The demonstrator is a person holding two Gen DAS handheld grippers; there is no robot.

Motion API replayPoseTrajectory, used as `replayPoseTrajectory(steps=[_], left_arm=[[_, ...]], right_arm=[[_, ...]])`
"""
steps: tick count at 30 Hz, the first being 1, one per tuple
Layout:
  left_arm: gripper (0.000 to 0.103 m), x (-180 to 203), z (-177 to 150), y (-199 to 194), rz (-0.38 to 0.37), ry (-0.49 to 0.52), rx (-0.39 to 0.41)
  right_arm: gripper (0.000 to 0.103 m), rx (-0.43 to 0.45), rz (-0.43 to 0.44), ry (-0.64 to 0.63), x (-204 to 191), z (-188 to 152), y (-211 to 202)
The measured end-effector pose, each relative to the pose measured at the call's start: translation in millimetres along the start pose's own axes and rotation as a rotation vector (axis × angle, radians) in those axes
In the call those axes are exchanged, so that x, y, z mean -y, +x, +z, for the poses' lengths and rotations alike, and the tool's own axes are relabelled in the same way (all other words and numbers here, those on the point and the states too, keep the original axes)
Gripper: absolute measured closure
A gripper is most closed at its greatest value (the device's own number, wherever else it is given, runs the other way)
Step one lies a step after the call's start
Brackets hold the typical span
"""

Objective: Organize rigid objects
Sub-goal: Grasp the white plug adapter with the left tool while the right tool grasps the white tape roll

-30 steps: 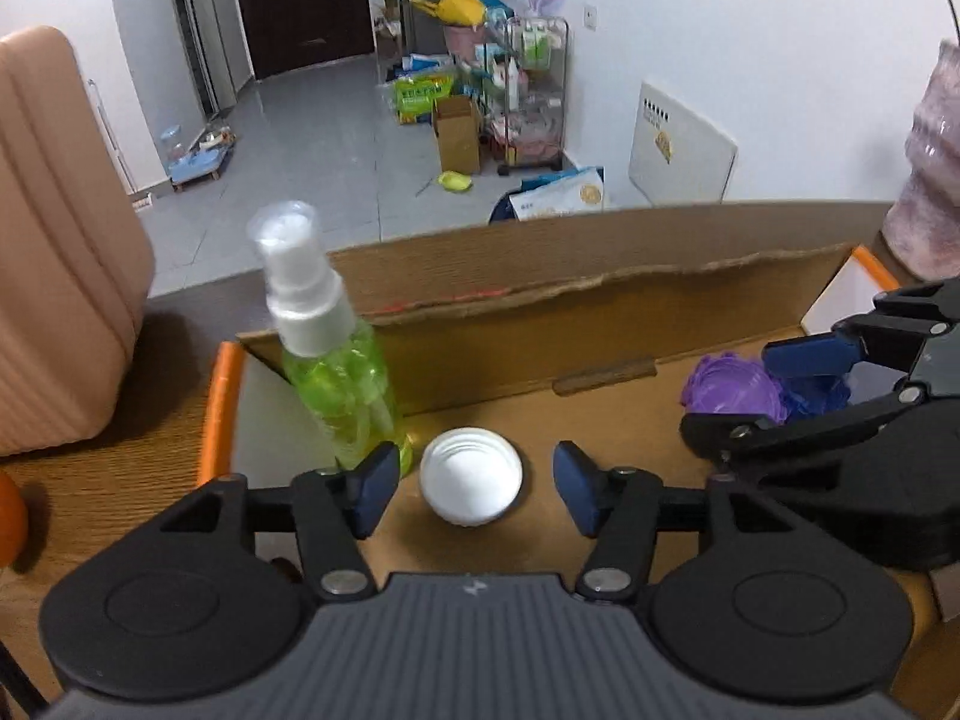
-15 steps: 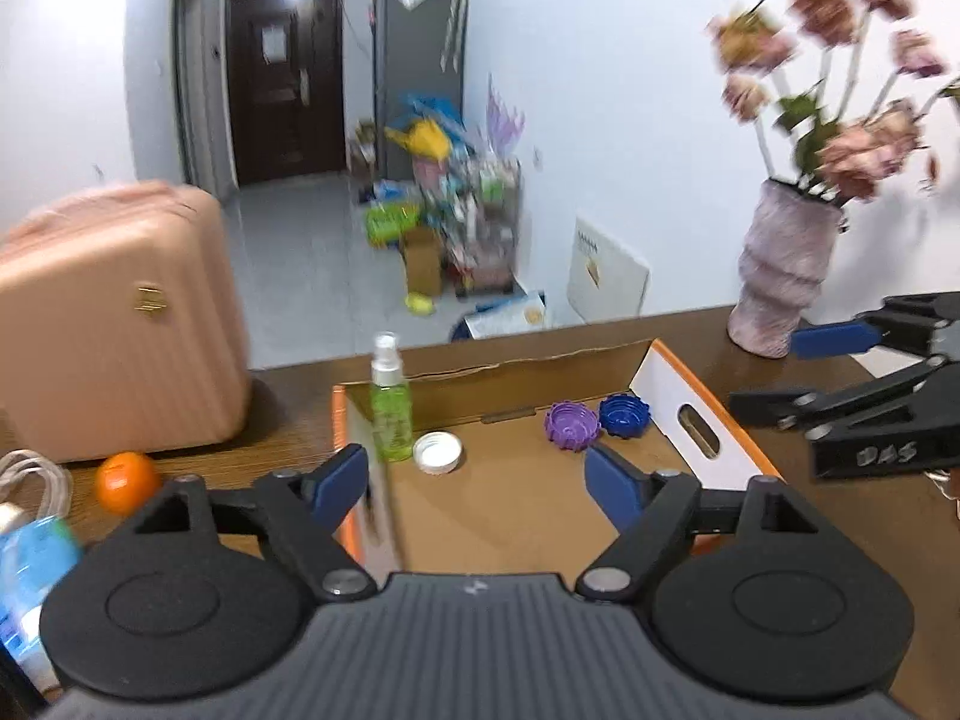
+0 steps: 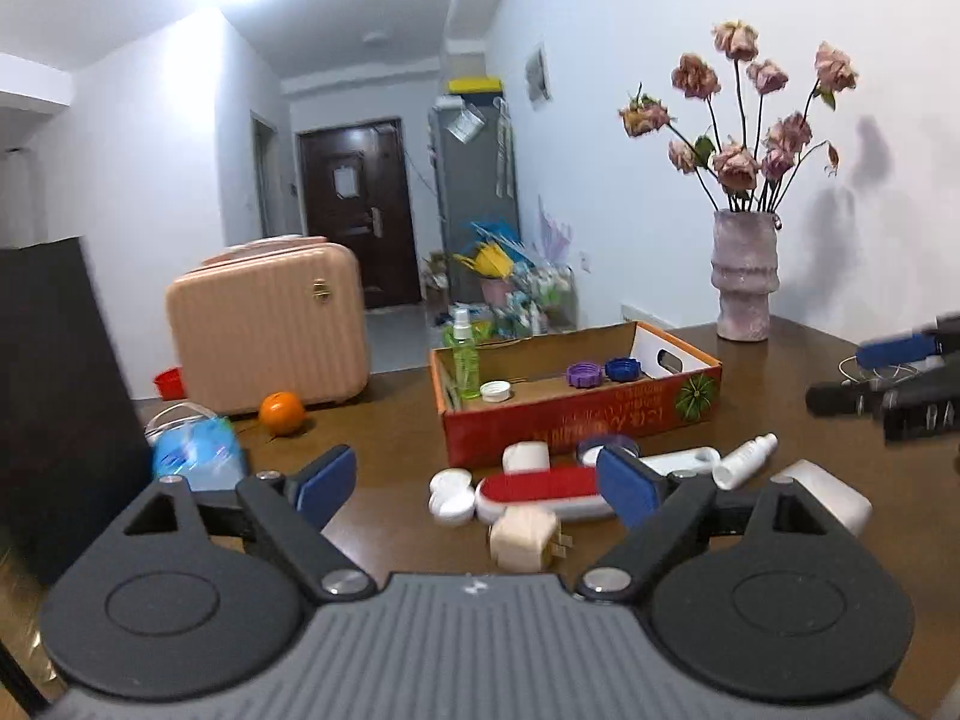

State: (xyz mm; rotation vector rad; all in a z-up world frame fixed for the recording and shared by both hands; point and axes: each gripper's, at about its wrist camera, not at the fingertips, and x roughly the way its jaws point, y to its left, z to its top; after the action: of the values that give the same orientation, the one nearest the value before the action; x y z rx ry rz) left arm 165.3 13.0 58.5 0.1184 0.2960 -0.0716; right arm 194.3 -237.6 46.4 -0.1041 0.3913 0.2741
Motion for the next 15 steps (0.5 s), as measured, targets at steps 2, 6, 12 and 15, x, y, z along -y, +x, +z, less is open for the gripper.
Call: replayPoseTrajectory(steps=[2, 6, 12, 15], left_arm=[[0.007, 4, -18, -28, 0.001, 0.000, 0.032], [0.003, 13, -46, -65, 0.007, 0.009, 0.058], [0.001, 18, -66, -76, -0.054, -0.002, 0.014], [0.001, 21, -67, -66, -0.039, -0.012, 0.006]], right_arm=[[0.028, 0.008, 0.026, 0.010, -11, -22, -17], [0.027, -0.005, 0.025, 0.045, -25, -56, -43], [0.015, 0.019, 0.013, -0.019, -44, -77, -64], [0.014, 0.029, -0.036, -0.028, -42, -77, -58]])
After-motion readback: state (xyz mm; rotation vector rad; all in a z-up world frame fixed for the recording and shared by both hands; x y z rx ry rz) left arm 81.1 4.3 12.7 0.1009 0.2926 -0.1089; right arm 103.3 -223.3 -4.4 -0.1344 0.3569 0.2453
